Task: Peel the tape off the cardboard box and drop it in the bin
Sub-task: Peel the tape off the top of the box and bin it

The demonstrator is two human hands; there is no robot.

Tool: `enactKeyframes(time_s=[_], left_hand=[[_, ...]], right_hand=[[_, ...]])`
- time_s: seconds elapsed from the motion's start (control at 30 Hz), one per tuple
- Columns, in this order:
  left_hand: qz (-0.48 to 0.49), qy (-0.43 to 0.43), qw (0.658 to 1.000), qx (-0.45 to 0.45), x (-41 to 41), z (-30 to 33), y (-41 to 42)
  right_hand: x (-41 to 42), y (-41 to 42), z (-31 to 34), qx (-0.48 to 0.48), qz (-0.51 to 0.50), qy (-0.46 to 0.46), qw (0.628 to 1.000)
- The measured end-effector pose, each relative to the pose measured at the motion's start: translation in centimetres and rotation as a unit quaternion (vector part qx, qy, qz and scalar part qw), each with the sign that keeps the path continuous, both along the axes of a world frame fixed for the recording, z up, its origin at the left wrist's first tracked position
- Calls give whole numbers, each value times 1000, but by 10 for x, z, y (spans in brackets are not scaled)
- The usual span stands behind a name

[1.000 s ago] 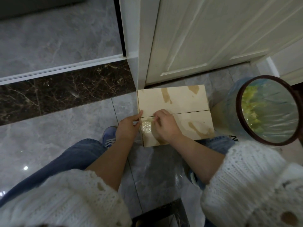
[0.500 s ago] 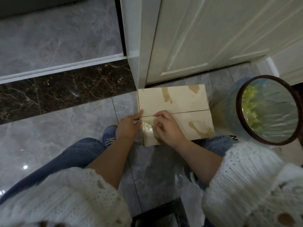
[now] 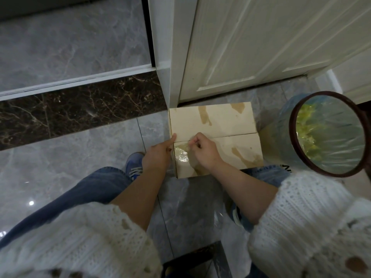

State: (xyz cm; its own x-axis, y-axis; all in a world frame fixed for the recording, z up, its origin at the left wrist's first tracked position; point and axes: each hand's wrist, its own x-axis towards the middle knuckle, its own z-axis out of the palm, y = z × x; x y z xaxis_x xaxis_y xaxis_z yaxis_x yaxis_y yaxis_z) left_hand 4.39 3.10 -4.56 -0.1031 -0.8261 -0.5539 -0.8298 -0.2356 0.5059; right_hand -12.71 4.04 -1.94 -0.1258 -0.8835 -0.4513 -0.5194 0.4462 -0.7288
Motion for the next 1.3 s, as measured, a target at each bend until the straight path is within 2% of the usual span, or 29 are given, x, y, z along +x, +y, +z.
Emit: enactKeyframes(time_s=[0.13, 0.27, 0.43, 0.53, 0.63, 0.73, 0.83, 0.93, 1.1, 1.2, 1.3], left_hand=[[0, 34, 999, 0, 4, -3, 0], [20, 96, 995, -9, 7, -4, 5], [-5, 204, 978, 48, 13, -6, 16], [2, 224, 973, 59, 12, -9, 21], [-2, 189, 981, 41, 14, -12, 24], [45, 169, 984, 24, 12, -14, 36], [97, 170, 980, 45, 8, -17, 46], [96, 176, 977, 69, 8, -18, 44], [64, 187, 979, 55, 9, -11, 39], [62, 204, 976, 42, 8, -13, 42], [54, 218, 974, 36, 5, -16, 43]], right_hand=[[-2, -8, -3, 58, -33, -17, 998], [-9, -13, -1, 79, -82, -77, 990], [-16, -13, 4, 78, -110, -105, 985], [-18, -12, 3, 55, -87, -57, 993], [-17, -9, 0, 10, -16, -6, 1000], [-18, -7, 4, -35, 65, 66, 995], [-18, -4, 4, -44, 130, 77, 988], [-19, -1, 2, -46, 167, 98, 980], [-16, -3, 2, -54, 200, 167, 964], [-12, -4, 1, -45, 202, 168, 964], [-8, -7, 0, 9, 179, 169, 969]])
